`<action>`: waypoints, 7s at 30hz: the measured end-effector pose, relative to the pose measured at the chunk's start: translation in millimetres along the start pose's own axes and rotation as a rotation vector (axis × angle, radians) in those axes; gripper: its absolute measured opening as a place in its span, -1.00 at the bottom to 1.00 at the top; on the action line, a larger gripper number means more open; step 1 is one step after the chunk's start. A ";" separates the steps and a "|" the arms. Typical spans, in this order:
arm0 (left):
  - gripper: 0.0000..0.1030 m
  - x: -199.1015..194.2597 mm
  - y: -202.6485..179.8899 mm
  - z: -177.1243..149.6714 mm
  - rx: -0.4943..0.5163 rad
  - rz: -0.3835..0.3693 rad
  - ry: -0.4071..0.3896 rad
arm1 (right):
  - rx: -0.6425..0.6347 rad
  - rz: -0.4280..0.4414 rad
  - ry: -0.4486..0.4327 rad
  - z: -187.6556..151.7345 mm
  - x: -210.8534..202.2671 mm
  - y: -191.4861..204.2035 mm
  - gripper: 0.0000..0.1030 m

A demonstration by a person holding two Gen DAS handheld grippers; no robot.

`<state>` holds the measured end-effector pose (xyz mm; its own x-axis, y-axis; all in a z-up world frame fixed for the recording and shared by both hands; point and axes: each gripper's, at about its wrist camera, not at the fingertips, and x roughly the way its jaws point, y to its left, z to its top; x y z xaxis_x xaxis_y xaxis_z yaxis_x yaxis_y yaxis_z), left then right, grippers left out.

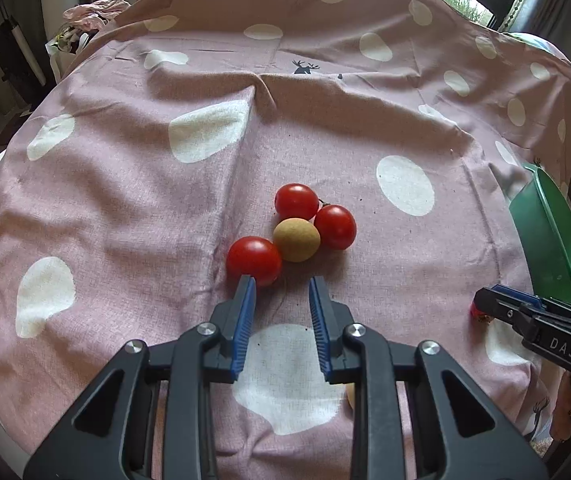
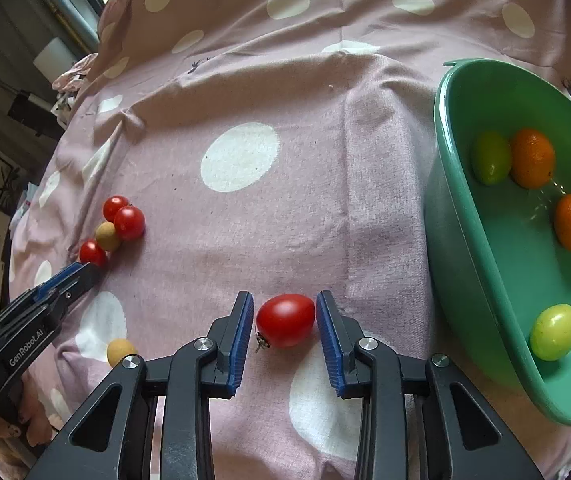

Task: Organize fruits
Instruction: 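Close the right gripper on a red cherry tomato while the left gripper grasps another tomato, then carry the held tomatoes over the green bowl with both grippers, then open both grippers to drop the tomatoes into the bowl, then grasp a red cherry tomato with the right gripper while the left gripper grasps another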

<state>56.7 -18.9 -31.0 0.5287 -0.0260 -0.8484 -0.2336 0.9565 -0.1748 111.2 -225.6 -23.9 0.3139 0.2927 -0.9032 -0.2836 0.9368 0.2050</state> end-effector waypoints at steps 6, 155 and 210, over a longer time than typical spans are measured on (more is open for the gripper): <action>-0.46 -1.3 1.7 4.1 -0.027 -0.024 -0.015 | -0.011 -0.009 0.006 -0.1 2.9 2.5 -0.36; 0.38 -27.1 -246.9 -1.3 0.278 -0.470 -0.046 | 0.438 -0.072 -0.296 -13.3 -104.8 -177.0 -0.34; 0.28 -30.1 64.6 28.2 -0.300 -0.208 -0.165 | -0.053 0.118 -0.084 48.8 42.1 76.6 -0.23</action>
<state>48.7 51.8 -2.7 0.7084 -0.1399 -0.6918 -0.3226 0.8076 -0.4936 147.0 -132.2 -27.8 0.3495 0.4171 -0.8390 -0.3695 0.8842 0.2857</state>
